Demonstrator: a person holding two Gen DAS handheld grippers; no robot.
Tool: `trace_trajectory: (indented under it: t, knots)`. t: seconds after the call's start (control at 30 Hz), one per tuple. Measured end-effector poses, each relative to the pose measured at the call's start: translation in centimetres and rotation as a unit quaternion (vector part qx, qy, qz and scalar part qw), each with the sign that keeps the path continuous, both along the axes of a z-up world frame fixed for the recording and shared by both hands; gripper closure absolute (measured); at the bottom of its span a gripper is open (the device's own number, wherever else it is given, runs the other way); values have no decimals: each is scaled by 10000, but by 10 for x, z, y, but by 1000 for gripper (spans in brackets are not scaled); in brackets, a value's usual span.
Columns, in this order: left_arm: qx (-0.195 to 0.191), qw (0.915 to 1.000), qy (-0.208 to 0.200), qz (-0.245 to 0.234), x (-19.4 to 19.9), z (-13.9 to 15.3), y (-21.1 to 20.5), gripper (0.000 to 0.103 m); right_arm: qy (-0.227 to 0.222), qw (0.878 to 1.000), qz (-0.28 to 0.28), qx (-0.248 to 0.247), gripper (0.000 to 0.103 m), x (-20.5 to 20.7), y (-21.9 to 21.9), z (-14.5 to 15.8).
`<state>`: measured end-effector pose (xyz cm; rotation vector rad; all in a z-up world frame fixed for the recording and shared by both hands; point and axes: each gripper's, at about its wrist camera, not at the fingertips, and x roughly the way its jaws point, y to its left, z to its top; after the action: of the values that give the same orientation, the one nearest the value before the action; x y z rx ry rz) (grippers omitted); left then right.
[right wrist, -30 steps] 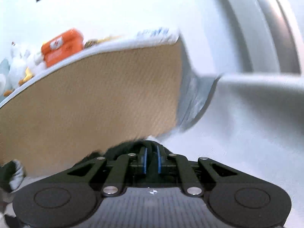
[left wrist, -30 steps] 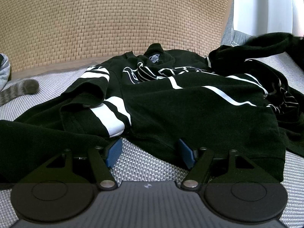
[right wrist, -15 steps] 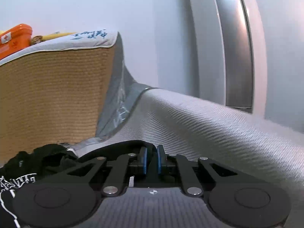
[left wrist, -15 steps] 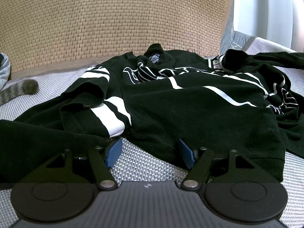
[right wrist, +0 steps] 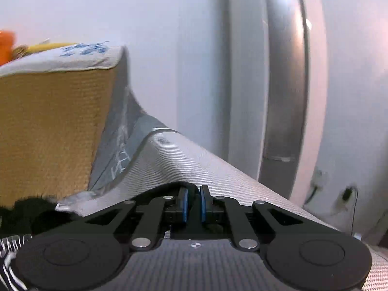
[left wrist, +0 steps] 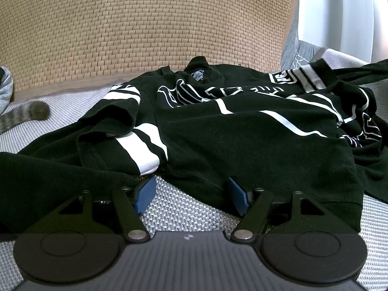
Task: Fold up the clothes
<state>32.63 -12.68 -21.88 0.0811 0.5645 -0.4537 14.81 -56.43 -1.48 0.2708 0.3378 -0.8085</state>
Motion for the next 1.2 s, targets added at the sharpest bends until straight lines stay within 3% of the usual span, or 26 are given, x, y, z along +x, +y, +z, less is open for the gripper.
trace_trajectory:
  t: [0.07, 0.27, 0.6, 0.7, 0.83, 0.87, 1.07, 1.2]
  knots:
    - [-6, 10000, 0, -4, 0, 0, 0, 33, -167, 9994, -140, 257, 92, -4, -13, 2]
    - [-19, 10000, -11, -2, 0, -2, 0, 33, -196, 9990, -258, 323, 91, -4, -30, 5]
    - [-19, 10000, -17, -16, 0, -2, 1, 33, 484, 9986, 211, -44, 85, 10, 6, -26]
    - [-11, 10000, -19, -21, 0, -1, 1, 33, 908, 9947, 430, -233, 78, 14, 25, -41]
    - [-9, 10000, -28, -26, 0, -1, 1, 33, 1308, 9882, 695, -387, 57, 14, 47, -64]
    - [-9, 10000, -28, -27, 0, -1, 1, 33, 1376, 9868, 768, -378, 57, 13, 52, -70]
    - [-11, 10000, -26, -29, 0, -1, 1, 33, 1095, 9882, 1062, -149, 46, -11, 77, -95]
    - [-12, 10000, -20, -23, 0, -1, 0, 33, 868, 9896, 1146, 91, 46, -22, 87, -113]
